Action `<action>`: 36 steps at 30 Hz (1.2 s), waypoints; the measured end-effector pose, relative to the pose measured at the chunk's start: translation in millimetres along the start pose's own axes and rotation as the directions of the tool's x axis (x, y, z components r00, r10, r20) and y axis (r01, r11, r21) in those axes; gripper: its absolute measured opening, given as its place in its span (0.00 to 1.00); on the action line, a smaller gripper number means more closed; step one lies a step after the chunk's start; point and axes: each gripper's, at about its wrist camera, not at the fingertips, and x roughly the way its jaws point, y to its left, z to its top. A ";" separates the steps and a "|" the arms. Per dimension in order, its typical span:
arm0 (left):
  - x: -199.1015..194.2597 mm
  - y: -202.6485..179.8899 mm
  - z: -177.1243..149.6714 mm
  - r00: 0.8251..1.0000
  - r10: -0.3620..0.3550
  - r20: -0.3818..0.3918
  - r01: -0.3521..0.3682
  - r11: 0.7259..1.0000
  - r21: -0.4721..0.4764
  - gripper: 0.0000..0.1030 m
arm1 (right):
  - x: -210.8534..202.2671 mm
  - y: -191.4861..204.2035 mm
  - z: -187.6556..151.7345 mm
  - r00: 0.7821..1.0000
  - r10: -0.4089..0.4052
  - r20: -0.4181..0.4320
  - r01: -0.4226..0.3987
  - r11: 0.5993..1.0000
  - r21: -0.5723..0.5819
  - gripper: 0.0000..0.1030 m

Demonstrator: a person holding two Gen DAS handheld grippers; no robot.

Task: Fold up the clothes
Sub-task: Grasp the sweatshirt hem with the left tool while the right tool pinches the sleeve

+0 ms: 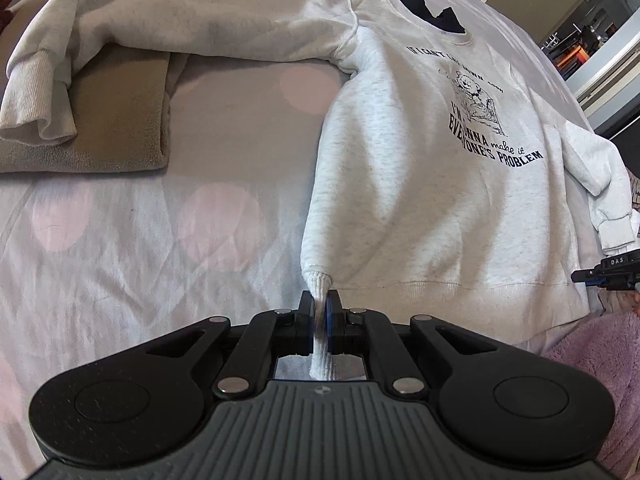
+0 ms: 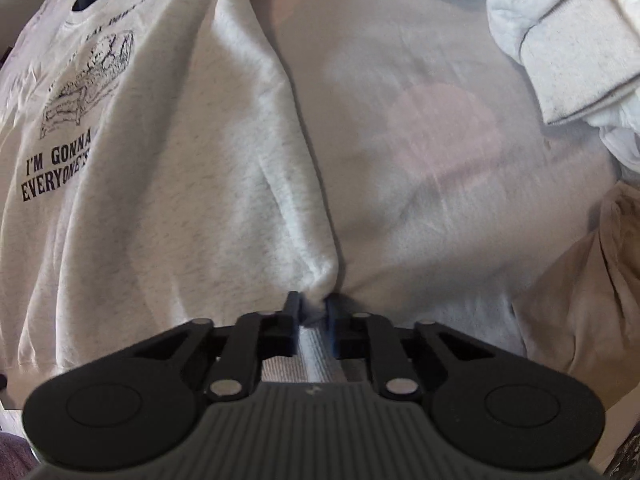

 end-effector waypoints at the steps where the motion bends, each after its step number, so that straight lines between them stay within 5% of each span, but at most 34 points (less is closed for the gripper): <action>1: -2.3 0.5 0.5 1.000 -0.010 0.007 0.010 1.000 -0.006 0.03 | -4.6 -0.4 -1.6 1.000 0.014 0.015 -0.014 1.000 -0.002 0.11; 4: -19.3 0.3 5.5 0.995 -0.077 0.057 0.078 0.997 -0.023 0.03 | -39.2 -17.2 -8.6 0.986 0.128 0.103 -0.133 0.990 0.049 0.10; 7: -28.4 -2.0 6.4 0.994 -0.096 0.061 0.097 0.995 -0.019 0.03 | -87.3 -29.6 -11.0 0.945 0.253 0.205 -0.273 0.959 0.075 0.09; 11: -36.8 -5.9 5.9 0.994 -0.100 0.048 0.100 0.995 -0.001 0.03 | -155.4 -27.3 -18.2 0.919 0.253 0.303 -0.262 0.965 -0.010 0.09; 13: -41.0 -7.9 5.7 0.994 -0.101 0.041 0.101 0.995 0.007 0.03 | -168.6 -29.7 -19.3 0.927 0.218 0.305 -0.220 0.975 -0.027 0.09; 18: -47.2 -12.8 4.4 0.996 -0.093 0.017 0.092 0.995 0.031 0.03 | -136.1 -35.6 -19.1 0.960 0.151 0.236 -0.151 0.988 -0.018 0.09; 24: -0.6 -17.9 -2.1 0.991 0.078 -0.105 -0.067 0.993 0.100 0.03 | -65.5 -38.8 -19.8 0.990 0.033 0.136 -0.034 0.999 0.000 0.09; 30: 38.7 -24.3 -4.2 0.958 0.186 -0.220 -0.155 0.976 0.154 0.09 | -41.4 -47.3 -12.6 0.998 0.014 0.069 -0.014 1.000 -0.007 0.11; 34: 55.9 -23.5 -9.7 0.910 0.267 -0.318 -0.215 0.958 0.189 0.15 | -36.7 -48.6 -14.1 0.998 -0.011 0.067 0.013 0.999 -0.030 0.16; 36: 52.9 -19.7 -10.4 0.915 0.251 -0.317 -0.206 0.964 0.169 0.16 | -38.9 -47.0 -14.5 0.995 -0.046 0.086 0.049 0.998 -0.036 0.28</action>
